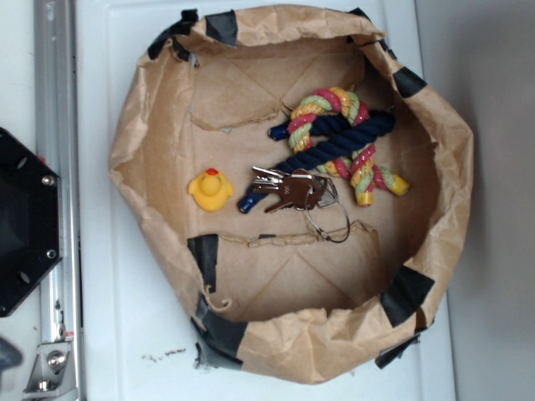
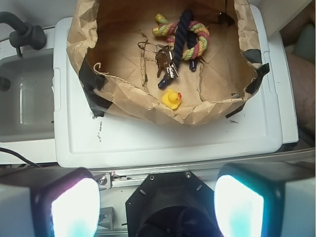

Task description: Grab the silver keys.

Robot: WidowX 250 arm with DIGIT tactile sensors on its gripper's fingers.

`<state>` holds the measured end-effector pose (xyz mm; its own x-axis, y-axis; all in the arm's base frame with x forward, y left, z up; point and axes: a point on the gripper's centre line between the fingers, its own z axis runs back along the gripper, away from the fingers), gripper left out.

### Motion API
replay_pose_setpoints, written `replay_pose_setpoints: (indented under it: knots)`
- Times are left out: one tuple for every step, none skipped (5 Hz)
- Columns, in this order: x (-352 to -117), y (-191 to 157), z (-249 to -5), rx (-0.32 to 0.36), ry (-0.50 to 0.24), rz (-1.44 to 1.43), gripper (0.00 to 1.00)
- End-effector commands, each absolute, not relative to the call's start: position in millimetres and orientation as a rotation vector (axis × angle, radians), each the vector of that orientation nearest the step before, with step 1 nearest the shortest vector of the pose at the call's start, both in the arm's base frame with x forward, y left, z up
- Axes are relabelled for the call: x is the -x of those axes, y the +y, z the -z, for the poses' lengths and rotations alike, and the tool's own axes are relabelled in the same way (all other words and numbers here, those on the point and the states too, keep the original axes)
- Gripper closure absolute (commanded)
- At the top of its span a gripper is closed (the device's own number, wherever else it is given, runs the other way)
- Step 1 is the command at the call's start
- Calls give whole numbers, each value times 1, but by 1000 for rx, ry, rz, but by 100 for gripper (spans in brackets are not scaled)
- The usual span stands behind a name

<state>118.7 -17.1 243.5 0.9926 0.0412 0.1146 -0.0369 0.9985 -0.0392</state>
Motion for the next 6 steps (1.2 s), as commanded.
replay_pose_setpoints:
  knots:
    - [-119, -17, -243, 37, -116, -39, 0]
    - [-160, -17, -239, 76, -147, 15, 0]
    - [-175, -16, -233, 67, -226, 110, 0]
    - [-189, -11, -224, 34, -288, 167, 0]
    - [-201, -6, -207, 22, -327, 294, 0]
    - [-212, -1, -200, 16, -314, 235, 0]
